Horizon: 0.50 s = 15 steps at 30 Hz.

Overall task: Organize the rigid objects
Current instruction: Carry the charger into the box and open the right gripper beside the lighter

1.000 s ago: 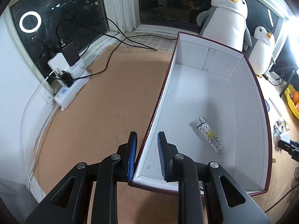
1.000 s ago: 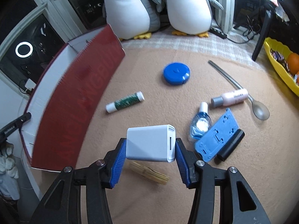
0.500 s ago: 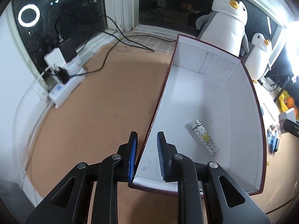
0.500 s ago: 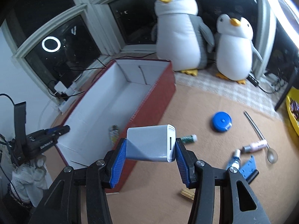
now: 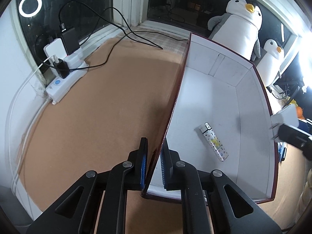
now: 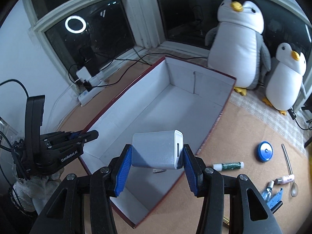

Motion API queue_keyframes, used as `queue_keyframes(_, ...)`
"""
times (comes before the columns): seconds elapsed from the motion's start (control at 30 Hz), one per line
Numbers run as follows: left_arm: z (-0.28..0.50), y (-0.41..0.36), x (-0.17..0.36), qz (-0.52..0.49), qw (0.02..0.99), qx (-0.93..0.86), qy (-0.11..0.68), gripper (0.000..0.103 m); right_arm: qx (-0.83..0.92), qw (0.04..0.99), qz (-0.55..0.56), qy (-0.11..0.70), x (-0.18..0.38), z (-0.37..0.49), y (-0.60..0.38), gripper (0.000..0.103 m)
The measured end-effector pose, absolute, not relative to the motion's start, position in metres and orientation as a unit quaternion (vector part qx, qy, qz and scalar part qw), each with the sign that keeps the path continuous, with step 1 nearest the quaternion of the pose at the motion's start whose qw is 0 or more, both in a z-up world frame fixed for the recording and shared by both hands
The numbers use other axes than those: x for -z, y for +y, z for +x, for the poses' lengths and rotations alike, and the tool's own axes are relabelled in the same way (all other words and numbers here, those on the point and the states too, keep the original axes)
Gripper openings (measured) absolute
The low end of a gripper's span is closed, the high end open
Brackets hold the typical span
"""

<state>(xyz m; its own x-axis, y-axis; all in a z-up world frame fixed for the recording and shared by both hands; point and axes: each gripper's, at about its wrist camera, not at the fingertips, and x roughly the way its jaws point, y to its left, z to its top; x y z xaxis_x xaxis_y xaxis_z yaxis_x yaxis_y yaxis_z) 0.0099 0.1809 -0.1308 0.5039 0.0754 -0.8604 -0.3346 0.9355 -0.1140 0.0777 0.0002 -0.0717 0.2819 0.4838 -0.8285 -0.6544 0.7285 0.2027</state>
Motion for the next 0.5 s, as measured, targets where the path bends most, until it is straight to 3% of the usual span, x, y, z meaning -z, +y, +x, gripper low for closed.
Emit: queue_keyframes(0.5, 0.012, 0.182, 0.132, -0.125, 0.861, -0.116, 0.48, 0.011, -0.367, 0.765, -0.139, 0.511, 0.109, 0.074, 0.042, 0.047)
